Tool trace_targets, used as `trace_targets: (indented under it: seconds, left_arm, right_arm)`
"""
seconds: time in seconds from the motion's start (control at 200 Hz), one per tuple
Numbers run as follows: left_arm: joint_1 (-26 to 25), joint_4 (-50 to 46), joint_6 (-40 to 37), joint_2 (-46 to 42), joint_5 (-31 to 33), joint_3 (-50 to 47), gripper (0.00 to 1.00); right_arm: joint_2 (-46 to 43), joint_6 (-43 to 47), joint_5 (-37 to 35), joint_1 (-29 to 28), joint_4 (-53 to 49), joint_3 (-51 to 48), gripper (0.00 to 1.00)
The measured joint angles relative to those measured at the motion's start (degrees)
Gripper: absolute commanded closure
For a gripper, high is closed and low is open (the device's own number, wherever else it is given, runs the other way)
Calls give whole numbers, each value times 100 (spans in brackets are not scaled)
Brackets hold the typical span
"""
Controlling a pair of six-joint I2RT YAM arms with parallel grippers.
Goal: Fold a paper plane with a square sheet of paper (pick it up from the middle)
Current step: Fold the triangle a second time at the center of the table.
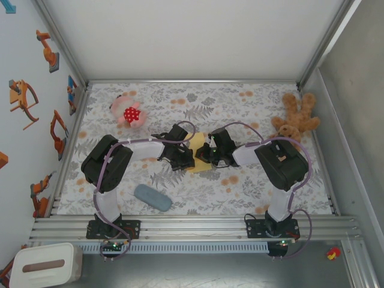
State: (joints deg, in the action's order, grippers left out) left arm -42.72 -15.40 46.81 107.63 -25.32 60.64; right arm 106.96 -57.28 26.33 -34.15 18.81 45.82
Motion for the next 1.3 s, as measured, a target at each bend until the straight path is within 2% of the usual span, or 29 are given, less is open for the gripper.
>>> trace_targets:
  seconds: [0.416,0.661,0.821,1.297]
  left_arm:
    - [-44,33,-151,-319,-4,-437,100]
    - [-111,-745,-275,-804,225,-667,100]
    - [-111,-702,-264,-1014,326,-564,100]
    - [-20,85,50,-282,343,-203,100]
  right_arm:
    - [15,0,22,0,17,4,100]
    - [17,0,26,0,17,4,100]
    - [15,0,26,0,17,4,100]
    - [11,2,50,0,-94,79,100]
